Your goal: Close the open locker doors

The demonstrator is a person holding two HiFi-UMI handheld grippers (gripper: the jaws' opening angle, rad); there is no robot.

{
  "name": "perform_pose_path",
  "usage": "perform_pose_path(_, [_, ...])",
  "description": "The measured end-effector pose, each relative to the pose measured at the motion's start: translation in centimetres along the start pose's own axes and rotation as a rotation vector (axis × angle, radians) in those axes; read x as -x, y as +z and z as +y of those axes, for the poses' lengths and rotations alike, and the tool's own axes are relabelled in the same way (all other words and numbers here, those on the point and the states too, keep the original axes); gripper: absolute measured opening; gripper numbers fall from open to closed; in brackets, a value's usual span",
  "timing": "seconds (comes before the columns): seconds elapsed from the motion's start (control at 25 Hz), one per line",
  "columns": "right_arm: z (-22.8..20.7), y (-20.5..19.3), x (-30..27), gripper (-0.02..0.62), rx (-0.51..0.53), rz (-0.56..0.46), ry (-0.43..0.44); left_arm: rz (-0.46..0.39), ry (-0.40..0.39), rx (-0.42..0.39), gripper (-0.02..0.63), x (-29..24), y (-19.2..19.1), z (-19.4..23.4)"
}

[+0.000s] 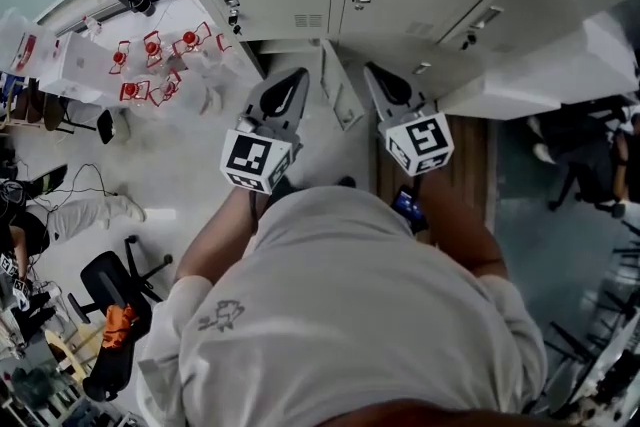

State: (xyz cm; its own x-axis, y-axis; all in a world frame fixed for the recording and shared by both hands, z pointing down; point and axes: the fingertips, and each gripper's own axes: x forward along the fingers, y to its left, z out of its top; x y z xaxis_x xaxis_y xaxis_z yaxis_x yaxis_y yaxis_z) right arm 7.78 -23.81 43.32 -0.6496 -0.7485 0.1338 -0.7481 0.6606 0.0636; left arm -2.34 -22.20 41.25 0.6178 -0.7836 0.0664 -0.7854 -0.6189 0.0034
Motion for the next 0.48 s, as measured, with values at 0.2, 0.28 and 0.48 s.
perform_pose_path(0.2, [-1.8,-3.2,1.1,-0.002,-0.005,0.035,0.044,0.020,0.036,-0.001,-0.005,-0.7,-1.5,-1.9])
perform_pose_path(0.28, [-2.3,-4.3,1.2,-0.002,-0.006,0.043,0.056,0.034,0.044,0.009,-0.005,-0.8,-2.1,-2.3])
perform_pose_path(0.48, [-2.9,-8.1,1.1,-0.001,-0.049,0.107,0.100,0.062,0.043,0.017,-0.005,-1.5,-3.4,-3.2])
